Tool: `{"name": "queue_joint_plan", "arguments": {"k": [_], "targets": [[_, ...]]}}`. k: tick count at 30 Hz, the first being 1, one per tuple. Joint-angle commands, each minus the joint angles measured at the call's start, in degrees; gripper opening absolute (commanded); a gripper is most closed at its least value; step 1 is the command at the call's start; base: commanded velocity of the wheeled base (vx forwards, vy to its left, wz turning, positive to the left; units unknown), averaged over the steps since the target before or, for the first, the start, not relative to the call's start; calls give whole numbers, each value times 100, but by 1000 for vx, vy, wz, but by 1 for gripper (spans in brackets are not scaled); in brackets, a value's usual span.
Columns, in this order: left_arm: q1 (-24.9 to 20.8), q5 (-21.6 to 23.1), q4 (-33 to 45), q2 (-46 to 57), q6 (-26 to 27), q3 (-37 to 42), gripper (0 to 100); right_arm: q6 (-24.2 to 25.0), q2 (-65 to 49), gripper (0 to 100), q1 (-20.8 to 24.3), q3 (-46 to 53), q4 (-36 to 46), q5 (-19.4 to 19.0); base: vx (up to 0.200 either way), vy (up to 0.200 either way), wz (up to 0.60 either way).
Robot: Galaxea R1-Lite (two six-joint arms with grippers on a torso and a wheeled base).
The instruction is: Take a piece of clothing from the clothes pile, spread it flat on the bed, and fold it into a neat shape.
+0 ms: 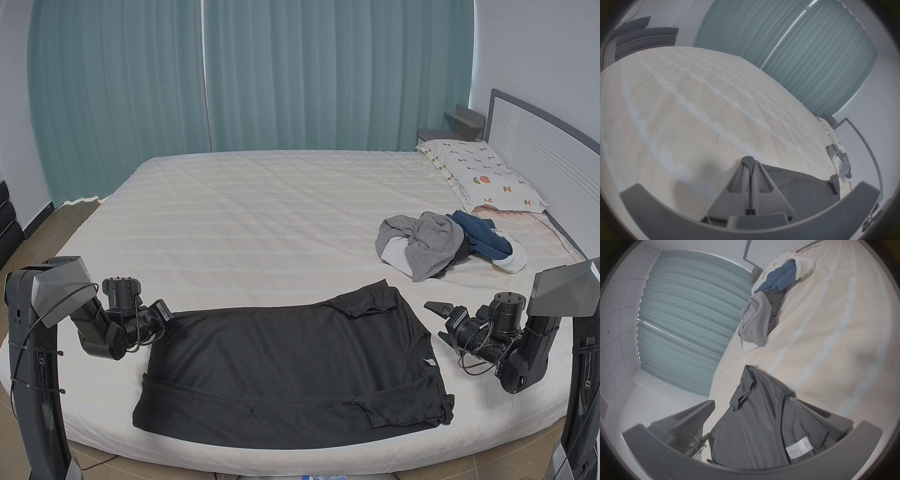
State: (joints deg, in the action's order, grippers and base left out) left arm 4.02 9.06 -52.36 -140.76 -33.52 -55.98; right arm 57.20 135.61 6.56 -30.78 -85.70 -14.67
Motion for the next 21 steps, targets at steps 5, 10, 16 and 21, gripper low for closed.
{"name": "queue_joint_plan", "arguments": {"k": [5,10,16,21], "targets": [[-7,0,-2,427,-919,157,0,-350,-773,100,698,-1545,2189,289,0,0,0],[37,26,-11,427,-1007,386,0,-851,-456,100,1199,-2688,3314,693,0,0,0],[46,26,-11,374,-1007,404,0,-859,1,100,1524,-3971,4615,728,0,0,0],[46,26,-20,366,-1042,404,0,-868,423,100,1656,-4595,5397,825,0,0,0]]}}
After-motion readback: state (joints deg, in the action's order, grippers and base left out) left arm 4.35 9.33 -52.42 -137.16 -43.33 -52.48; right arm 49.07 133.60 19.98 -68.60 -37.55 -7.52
